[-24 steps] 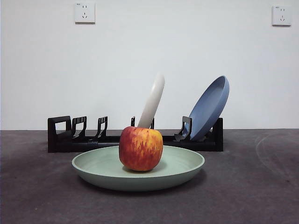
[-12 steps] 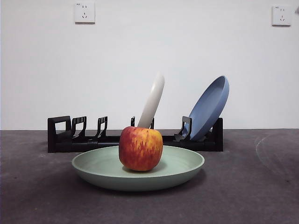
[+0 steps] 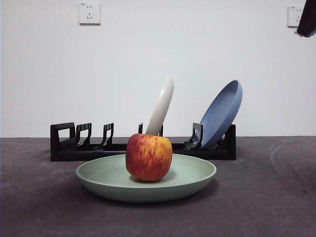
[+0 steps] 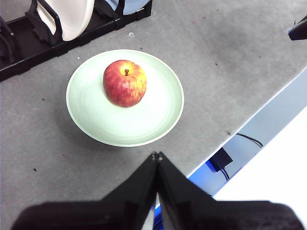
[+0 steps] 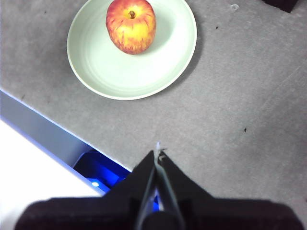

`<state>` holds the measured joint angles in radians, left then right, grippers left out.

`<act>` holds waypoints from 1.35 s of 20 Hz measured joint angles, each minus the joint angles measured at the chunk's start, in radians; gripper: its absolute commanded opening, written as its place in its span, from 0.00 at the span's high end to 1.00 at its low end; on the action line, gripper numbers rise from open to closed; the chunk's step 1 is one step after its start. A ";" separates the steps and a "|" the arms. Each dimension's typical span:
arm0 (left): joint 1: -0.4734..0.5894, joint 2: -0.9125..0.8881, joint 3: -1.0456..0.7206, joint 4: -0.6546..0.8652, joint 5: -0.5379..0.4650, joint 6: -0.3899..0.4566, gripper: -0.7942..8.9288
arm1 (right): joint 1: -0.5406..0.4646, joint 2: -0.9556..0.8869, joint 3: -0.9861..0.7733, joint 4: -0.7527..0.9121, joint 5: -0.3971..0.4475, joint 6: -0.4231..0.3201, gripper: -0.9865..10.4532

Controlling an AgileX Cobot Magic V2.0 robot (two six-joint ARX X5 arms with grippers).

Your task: Take the green plate from the plate rack,put the plate on the table,take the apple from the table,put the apple in the plate

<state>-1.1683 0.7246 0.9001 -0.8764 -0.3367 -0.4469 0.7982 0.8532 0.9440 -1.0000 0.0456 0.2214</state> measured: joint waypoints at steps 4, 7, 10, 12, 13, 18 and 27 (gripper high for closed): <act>0.000 0.004 0.000 0.000 0.000 0.000 0.92 | 0.000 0.000 0.000 0.002 0.000 0.008 0.91; 0.000 0.005 0.000 0.000 0.000 0.000 0.92 | 0.000 0.000 0.000 0.002 0.000 0.009 0.91; 0.000 0.005 0.000 0.000 0.000 0.000 0.92 | 0.000 0.000 0.000 0.002 0.000 0.011 0.91; 0.000 0.005 0.000 0.000 0.001 0.000 0.92 | 0.000 0.000 0.000 0.002 0.000 0.011 0.91; 0.001 0.000 0.000 0.000 0.001 0.000 0.92 | 0.000 0.000 0.000 0.002 0.000 0.011 0.91; 0.256 -0.138 -0.009 0.128 0.002 0.000 0.92 | 0.000 0.000 0.000 0.002 0.000 0.011 0.91; 0.986 -0.507 -0.533 0.913 0.523 0.228 0.92 | 0.000 0.000 0.000 0.002 0.000 0.011 0.91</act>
<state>-0.1825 0.2172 0.3672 0.0368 0.1860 -0.2188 0.7982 0.8532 0.9440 -0.9981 0.0456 0.2325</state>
